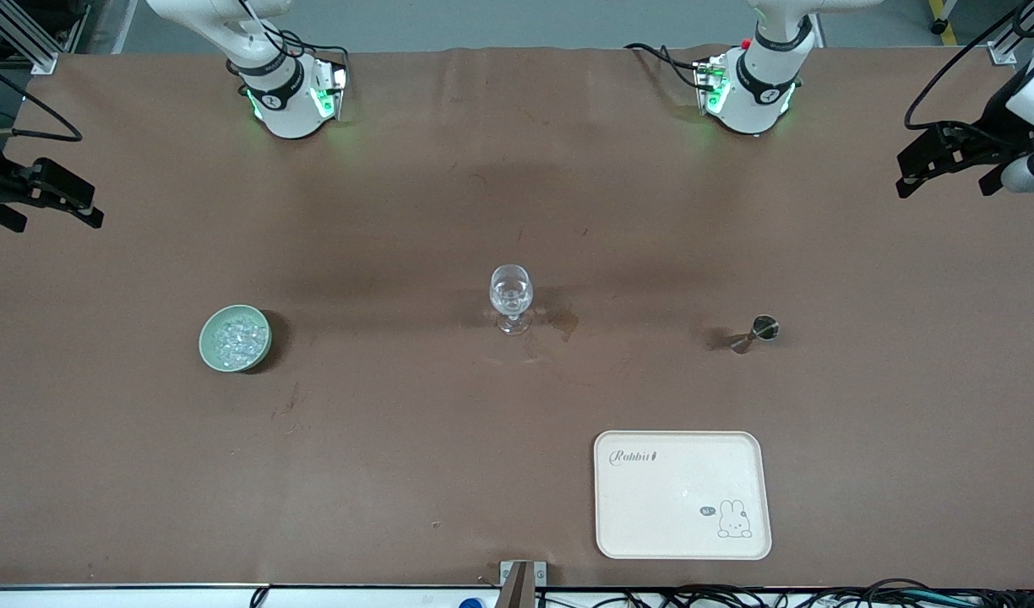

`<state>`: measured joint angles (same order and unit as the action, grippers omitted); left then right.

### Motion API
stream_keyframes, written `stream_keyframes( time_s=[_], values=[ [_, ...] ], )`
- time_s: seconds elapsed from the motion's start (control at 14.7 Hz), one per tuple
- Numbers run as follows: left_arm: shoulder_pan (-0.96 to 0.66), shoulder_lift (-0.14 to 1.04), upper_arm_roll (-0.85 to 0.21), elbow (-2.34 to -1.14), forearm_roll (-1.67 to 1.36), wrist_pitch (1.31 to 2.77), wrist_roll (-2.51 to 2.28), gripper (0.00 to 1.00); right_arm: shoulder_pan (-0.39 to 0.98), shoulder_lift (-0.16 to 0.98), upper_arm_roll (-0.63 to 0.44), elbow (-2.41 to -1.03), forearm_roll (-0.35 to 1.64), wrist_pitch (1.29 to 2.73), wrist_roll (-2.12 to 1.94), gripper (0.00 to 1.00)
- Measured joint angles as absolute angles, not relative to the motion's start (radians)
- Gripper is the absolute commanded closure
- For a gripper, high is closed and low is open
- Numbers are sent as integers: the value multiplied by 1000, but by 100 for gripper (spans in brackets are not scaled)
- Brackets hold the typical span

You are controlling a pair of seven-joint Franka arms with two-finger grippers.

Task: Pour wine and add ice with both arms
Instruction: 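Reach the right gripper to the ice bowl while the left gripper reaches the jigger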

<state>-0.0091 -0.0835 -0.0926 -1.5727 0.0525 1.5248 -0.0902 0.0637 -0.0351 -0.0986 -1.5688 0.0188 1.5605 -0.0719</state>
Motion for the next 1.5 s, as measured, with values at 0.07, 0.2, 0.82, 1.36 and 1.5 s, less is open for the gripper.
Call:
stream_keyframes(
  time_s=[0.07,0.2,0.82,1.36,1.5],
  values=[
    [-8,-76,-92,-1572,80,1525,-90,0,64,-35,-99,-1569,19,1561,-72,0],
    [-6,-52,-92,-1571,100,1527,-91,0,64,-35,-99,-1569,19,1561,-72,0],
    [141,137,-88,-1566,-74,1653,-224,0,44,24,-101,-1574,19,1631,-72,2],
    [145,325,-95,-1565,-226,1654,-555,0,-9,157,-103,-1748,19,1917,-71,5],
    [161,366,-94,-1564,-291,1656,-572,0,-9,174,-102,-1817,19,2019,-47,5]
  ],
)
